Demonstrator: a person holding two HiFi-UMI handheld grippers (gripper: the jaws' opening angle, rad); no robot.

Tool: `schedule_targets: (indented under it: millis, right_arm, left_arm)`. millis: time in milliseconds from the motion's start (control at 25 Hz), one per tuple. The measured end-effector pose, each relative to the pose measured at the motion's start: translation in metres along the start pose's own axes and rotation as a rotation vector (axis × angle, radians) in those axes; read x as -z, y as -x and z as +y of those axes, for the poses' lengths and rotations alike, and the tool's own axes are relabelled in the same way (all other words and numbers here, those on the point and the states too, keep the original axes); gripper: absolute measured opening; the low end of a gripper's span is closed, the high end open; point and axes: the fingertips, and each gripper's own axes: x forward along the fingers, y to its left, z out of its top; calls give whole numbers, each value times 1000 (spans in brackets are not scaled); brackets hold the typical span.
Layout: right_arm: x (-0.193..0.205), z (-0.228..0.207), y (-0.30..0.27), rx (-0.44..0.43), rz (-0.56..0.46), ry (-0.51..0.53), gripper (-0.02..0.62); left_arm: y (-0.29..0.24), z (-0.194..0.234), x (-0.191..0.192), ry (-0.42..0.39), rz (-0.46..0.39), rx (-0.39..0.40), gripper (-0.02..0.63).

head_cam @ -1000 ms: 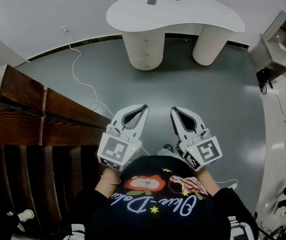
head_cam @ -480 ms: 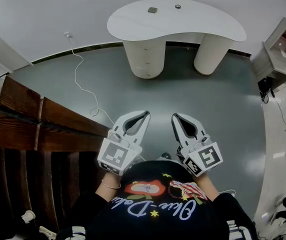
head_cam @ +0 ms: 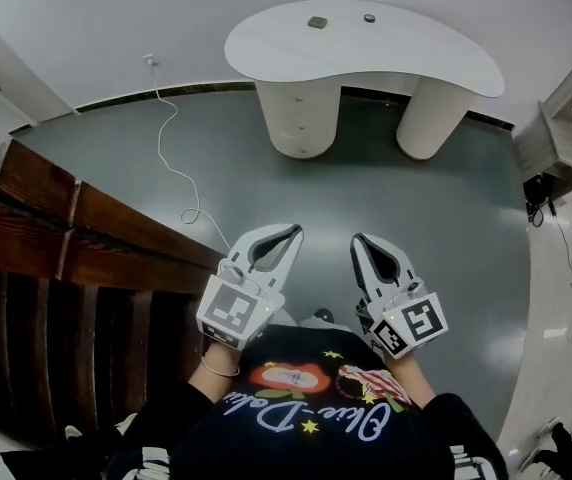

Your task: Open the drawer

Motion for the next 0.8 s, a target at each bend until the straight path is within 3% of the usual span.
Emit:
schedule_targets:
  millis: [360, 800]
  right_arm:
    - [14, -17, -5, 7, 21, -36, -3]
    - [-4, -78, -56, 105, 24, -8, -3]
  left_arm:
    - [-10, 8, 12, 17, 20, -19, 6]
    - [-86, 80, 1, 34, -19, 41, 6]
